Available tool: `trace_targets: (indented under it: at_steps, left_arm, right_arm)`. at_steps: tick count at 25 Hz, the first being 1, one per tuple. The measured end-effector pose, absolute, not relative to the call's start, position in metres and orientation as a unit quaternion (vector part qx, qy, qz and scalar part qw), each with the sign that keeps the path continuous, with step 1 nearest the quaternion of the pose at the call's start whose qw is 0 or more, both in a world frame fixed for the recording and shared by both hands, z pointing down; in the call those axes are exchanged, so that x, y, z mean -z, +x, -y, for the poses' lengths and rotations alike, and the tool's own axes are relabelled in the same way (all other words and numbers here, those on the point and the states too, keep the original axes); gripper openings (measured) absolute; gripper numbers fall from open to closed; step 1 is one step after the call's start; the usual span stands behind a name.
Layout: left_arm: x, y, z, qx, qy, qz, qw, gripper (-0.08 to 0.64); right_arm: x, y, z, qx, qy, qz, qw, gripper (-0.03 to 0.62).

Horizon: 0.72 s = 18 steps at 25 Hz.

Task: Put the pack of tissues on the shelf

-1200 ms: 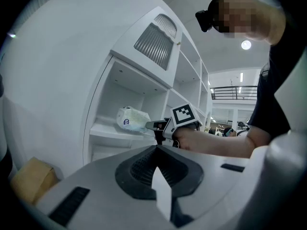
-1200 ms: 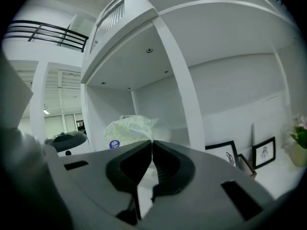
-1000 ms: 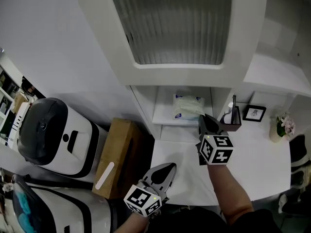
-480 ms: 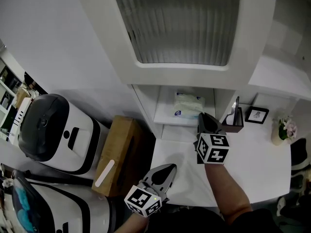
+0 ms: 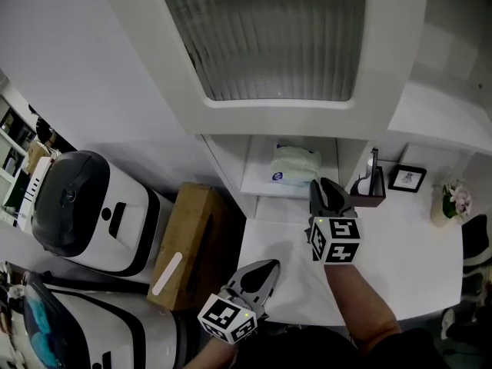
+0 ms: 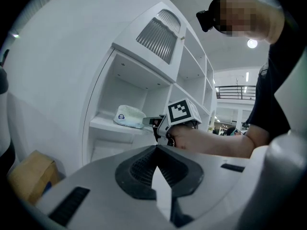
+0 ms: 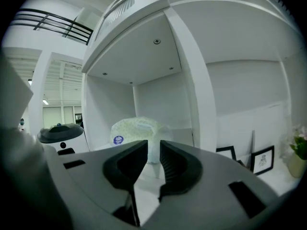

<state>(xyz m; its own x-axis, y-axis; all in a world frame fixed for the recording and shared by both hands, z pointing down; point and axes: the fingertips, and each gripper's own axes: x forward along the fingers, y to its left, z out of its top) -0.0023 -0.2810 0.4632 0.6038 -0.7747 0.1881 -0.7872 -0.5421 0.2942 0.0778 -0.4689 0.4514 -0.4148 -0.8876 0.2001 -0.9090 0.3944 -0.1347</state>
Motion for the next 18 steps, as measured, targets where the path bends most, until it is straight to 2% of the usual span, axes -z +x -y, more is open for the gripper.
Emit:
trace_targets:
  at_steps: [6, 8, 12, 18]
  left_arm:
    - [-0.465, 0.000, 0.278, -0.017, 0.876, 0.448, 0.179, 0.003]
    - [-0.465, 0.000, 0.276, -0.017, 0.875, 0.450, 0.179, 0.003]
    - [-0.463, -0.001, 0.270, -0.018, 0.873, 0.454, 0.179, 0.003]
    - [-0.463, -0.009, 0.260, -0.021, 0.865, 0.467, 0.181, 0.003]
  right_arm:
    - [-0.440, 0.089, 0.450, -0.093, 0.529, 0.843, 0.035, 0.054]
    - [-0.433, 0.087, 0.440, -0.091, 0.506, 0.857, 0.023, 0.018]
    - [-0.429, 0.080, 0.417, -0.105, 0.459, 0.882, 0.001, 0.009]
    - [-0.443, 0.073, 0.387, -0.124, 0.430, 0.894, 0.013, 0.008]
